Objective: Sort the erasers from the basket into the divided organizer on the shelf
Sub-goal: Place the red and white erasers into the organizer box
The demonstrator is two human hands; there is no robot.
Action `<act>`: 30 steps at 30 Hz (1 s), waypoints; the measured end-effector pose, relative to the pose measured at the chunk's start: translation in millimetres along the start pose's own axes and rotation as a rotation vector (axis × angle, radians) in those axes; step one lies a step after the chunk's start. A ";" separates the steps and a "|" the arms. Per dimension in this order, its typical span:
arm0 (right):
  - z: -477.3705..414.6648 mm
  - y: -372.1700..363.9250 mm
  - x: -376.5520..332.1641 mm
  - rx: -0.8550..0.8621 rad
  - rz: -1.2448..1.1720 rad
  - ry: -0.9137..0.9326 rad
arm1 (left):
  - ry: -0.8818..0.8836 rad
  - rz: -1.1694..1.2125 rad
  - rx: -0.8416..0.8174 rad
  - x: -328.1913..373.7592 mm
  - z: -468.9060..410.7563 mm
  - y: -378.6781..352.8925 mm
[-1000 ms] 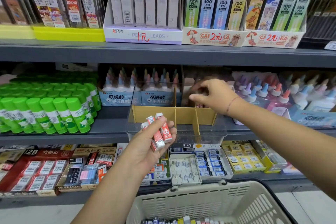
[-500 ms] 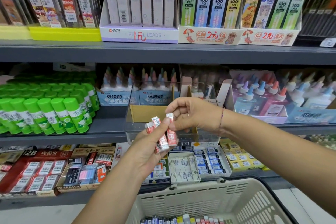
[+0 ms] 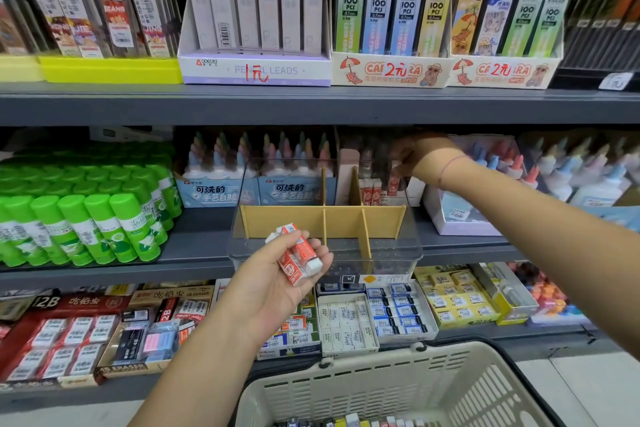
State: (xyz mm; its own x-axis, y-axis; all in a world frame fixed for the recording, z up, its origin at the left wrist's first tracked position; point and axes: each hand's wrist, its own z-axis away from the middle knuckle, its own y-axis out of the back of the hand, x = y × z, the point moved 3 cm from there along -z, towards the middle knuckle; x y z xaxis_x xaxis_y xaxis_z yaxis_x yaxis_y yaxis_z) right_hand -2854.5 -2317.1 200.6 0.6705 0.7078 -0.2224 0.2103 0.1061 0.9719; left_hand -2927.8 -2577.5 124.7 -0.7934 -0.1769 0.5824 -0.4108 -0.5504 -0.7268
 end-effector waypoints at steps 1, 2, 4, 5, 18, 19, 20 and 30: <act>-4.8 -5.4 0.2 -0.009 0.047 0.006 | 0.003 -0.001 -0.002 -0.5 -0.4 0.0; -6.8 -9.5 -0.7 -0.009 0.074 0.005 | 0.006 -0.001 -0.006 -1.0 -0.6 0.0; -10.2 -13.9 -2.4 0.008 0.070 0.013 | 0.007 -0.011 -0.010 -1.4 -1.4 1.0; -11.6 -14.9 -2.9 0.013 0.077 0.020 | 0.007 -0.018 -0.010 -1.4 -1.6 1.7; -18.0 -58.1 -20.7 -0.012 0.103 0.097 | 0.006 -0.061 -0.003 -1.9 -2.0 1.9; -18.1 -60.1 -22.4 -0.015 0.108 0.099 | 0.006 -0.060 -0.001 -1.5 -1.9 2.2; -18.8 -61.1 -24.3 -0.012 0.119 0.107 | 0.007 -0.056 0.001 -1.5 -1.8 2.2; -18.5 -35.1 -26.3 -0.241 0.092 0.125 | 0.015 -0.053 0.008 -1.0 -1.4 2.9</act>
State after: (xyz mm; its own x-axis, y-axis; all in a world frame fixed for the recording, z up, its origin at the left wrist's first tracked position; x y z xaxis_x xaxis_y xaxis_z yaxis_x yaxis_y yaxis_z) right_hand -2892.7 -2326.5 173.8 0.5828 0.8011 -0.1360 -0.0319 0.1899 0.9813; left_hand -2928.8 -2577.8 121.4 -0.7773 -0.1350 0.6144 -0.4491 -0.5649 -0.6923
